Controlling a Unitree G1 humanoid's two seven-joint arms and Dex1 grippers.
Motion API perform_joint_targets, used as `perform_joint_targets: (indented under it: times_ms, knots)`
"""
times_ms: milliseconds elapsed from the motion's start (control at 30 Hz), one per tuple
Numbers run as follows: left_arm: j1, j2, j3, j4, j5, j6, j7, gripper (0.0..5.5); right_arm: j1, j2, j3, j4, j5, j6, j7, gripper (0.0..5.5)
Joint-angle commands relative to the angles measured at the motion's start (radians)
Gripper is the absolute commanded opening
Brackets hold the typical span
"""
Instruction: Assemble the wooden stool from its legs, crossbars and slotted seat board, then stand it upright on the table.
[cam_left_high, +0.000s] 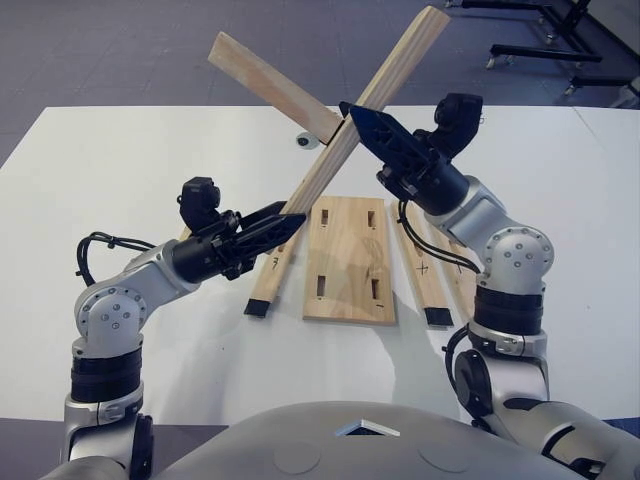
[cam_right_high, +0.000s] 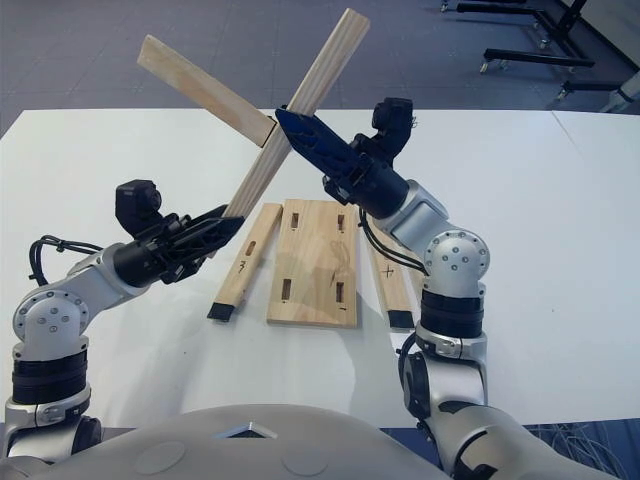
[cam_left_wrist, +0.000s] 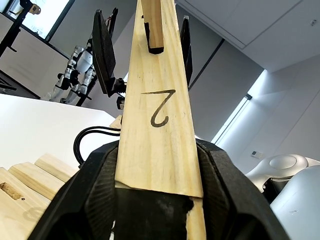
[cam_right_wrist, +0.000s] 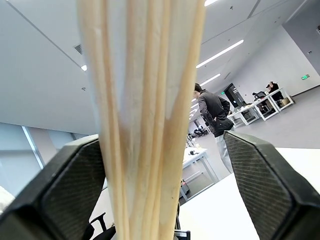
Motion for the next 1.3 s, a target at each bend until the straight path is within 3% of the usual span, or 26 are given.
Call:
perform_joint_targets:
  times_ms: [33, 433, 767, 1233, 1300]
  knots:
    - [-0.001, 0.011, 0.011, -0.014, -0.017, -0.005, 0.008, 2.04, 0.008, -0.011, -0.023, -0.011, 0.014, -0.004, -0.005, 3.98]
    - [0.004, 0.004, 0.005, -0.021, -0.009, -0.013, 0.007, 2.04, -0.01, -0.018, -0.053, 0.002, 0.039, 0.001, -0.016, 3.98]
    - [-0.007, -0.001, 0.014, 0.002, 0.006, -0.031, 0.025, 2.04, -0.016, -0.022, -0.039, -0.003, -0.04, -0.058, -0.007, 2.2]
    - [-0.016, -0.012, 0.019, 0.081, 0.018, -0.034, 0.031, 2.04, -0.027, -0.012, -0.052, -0.021, -0.02, -0.082, 0.037, 2.16]
    - [-0.011, -0.012, 0.022, 0.096, 0.027, -0.038, 0.027, 2.53, -0.029, -0.009, -0.056, -0.018, -0.023, -0.088, 0.034, 2.13]
